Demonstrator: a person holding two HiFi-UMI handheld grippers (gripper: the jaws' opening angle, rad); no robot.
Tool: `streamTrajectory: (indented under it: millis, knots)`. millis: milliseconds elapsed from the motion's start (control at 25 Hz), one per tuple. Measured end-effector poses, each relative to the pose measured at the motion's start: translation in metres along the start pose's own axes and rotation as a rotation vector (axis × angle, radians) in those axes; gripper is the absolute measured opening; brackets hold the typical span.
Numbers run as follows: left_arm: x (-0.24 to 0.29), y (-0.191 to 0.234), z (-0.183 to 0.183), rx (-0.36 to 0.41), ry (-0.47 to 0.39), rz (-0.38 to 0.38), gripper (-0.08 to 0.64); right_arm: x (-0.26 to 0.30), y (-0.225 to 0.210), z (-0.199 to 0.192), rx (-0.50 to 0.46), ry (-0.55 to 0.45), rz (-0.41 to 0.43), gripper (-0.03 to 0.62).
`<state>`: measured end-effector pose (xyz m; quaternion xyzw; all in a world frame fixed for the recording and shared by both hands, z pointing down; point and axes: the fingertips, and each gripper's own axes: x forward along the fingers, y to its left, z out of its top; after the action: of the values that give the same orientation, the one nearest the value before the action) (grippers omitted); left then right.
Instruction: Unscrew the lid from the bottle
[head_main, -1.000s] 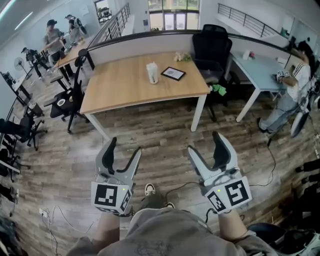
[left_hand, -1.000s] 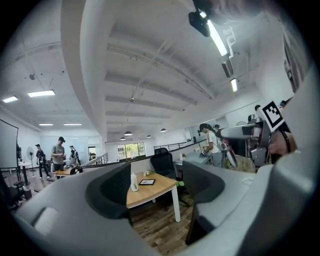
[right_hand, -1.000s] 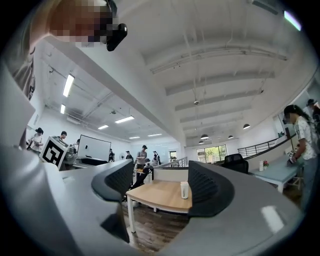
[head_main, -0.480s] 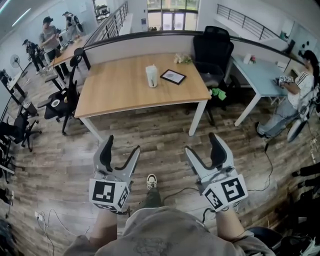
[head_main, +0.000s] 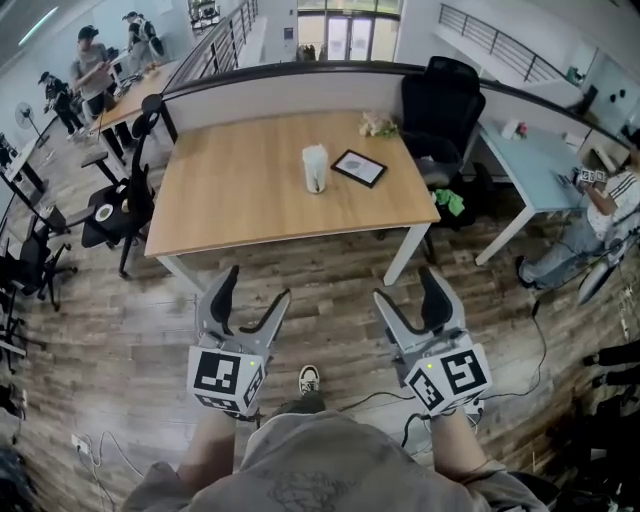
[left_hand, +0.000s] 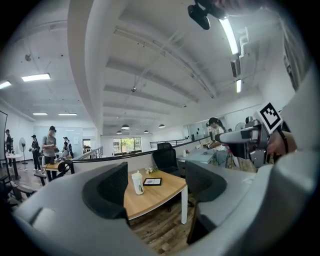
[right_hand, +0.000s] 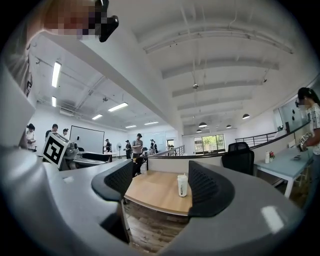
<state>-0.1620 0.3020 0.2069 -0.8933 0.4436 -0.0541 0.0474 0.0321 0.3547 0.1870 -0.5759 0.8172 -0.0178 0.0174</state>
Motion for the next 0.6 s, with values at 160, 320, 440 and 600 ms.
streamTrajectory:
  millis: [160,320,440,600]
  knots:
    - [0.043,0.035,-0.006,0.019,0.022,-0.022,0.359,0.055,-0.016,-0.002,0.002,0.008,-0.020,0.337]
    - [0.081,0.068,-0.014,0.021,0.036,-0.048,0.359,0.104,-0.029,-0.004,-0.005,0.021,-0.044,0.337]
    - [0.106,0.087,-0.018,0.011,0.036,-0.072,0.359,0.134,-0.034,-0.008,-0.010,0.038,-0.051,0.337]
    - [0.135,0.102,-0.021,0.004,0.035,-0.092,0.359,0.165,-0.042,-0.014,-0.007,0.060,-0.049,0.337]
